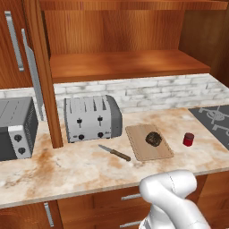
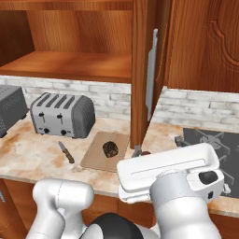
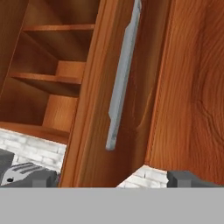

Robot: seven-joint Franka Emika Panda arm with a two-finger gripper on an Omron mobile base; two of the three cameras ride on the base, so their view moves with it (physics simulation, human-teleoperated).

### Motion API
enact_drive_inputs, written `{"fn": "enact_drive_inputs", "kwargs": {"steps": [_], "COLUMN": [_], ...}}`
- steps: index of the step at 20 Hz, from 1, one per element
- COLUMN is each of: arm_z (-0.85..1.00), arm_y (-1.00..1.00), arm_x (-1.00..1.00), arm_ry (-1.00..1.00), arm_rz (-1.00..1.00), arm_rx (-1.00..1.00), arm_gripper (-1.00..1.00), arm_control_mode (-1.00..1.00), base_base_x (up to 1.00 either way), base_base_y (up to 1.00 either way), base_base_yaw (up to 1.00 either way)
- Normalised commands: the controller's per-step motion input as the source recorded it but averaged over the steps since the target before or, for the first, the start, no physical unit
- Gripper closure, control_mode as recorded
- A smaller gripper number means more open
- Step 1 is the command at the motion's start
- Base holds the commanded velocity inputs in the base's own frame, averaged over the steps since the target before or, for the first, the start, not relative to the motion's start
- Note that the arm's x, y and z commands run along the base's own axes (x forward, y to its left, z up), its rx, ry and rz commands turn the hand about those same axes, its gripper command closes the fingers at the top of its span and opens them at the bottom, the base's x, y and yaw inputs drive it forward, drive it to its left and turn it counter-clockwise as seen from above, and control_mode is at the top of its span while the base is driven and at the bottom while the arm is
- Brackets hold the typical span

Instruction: Pick the bread, place it on the cutting board, pick the jam, place it on the counter, and close the cabinet.

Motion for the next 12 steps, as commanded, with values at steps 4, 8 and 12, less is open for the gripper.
{"fn": "enact_drive_inputs", "kwargs": {"steps": [4,8,12], "arm_z": [0.00,0.00,0.00], "arm_y": [-0.14,-0.07,0.00], "arm_x": [0.17,0.15,0.09], "arm_ry": [0.00,-0.01,-0.02], "arm_rz": [0.07,0.07,0.07], "arm_rx": [0.00,0.00,0.00], "arm_gripper": [-1.00,-1.00,-1.00], "arm_control_mode": [-1.00,-1.00,-1.00], "base_base_x": [0.00,0.00,0.00], "base_base_y": [0.00,0.00,0.00], "base_base_yaw": [0.00,0.00,0.00]}}
